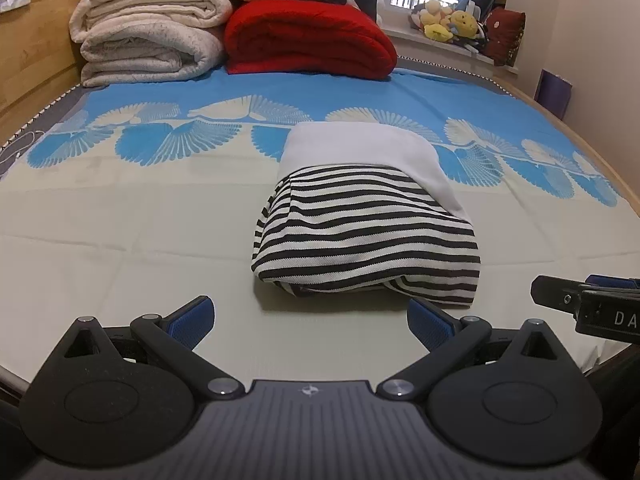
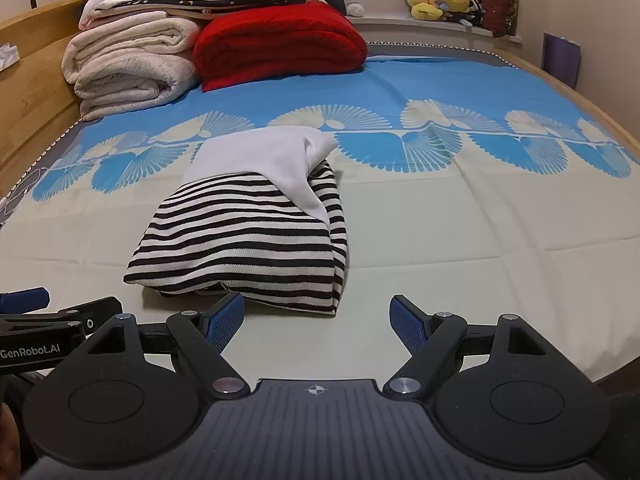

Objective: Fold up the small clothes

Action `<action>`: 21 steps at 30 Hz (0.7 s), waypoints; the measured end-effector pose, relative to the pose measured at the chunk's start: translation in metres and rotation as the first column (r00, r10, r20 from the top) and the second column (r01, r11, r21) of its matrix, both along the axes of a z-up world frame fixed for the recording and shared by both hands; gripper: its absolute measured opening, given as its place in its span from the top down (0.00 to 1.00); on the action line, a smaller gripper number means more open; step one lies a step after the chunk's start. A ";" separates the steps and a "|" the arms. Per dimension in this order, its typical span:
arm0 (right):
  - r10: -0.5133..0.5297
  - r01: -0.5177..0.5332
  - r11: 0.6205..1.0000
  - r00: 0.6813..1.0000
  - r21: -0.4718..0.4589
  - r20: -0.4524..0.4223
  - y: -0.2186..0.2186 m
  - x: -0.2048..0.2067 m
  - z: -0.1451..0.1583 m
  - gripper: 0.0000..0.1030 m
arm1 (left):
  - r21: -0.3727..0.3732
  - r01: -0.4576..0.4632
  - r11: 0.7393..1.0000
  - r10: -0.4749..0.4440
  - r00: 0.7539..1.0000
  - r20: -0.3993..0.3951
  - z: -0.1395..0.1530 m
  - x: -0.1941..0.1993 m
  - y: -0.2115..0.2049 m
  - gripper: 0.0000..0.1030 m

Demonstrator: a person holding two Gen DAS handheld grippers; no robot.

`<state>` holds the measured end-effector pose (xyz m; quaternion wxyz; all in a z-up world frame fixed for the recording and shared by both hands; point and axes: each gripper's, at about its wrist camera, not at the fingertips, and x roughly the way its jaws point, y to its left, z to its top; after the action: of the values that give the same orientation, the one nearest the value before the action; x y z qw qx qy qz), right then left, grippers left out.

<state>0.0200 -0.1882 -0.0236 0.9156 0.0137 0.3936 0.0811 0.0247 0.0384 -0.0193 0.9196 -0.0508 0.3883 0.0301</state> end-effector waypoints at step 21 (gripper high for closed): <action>0.008 -0.008 1.000 1.000 -0.015 -0.006 0.001 0.001 -0.003 0.21 | -0.010 0.002 1.000 -0.002 1.000 -0.004 -0.002 0.000 -0.002 0.00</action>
<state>0.0206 -0.1869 -0.0261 0.9142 0.0055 0.3969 0.0818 0.0249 0.0368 -0.0210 0.9186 -0.0552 0.3905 0.0273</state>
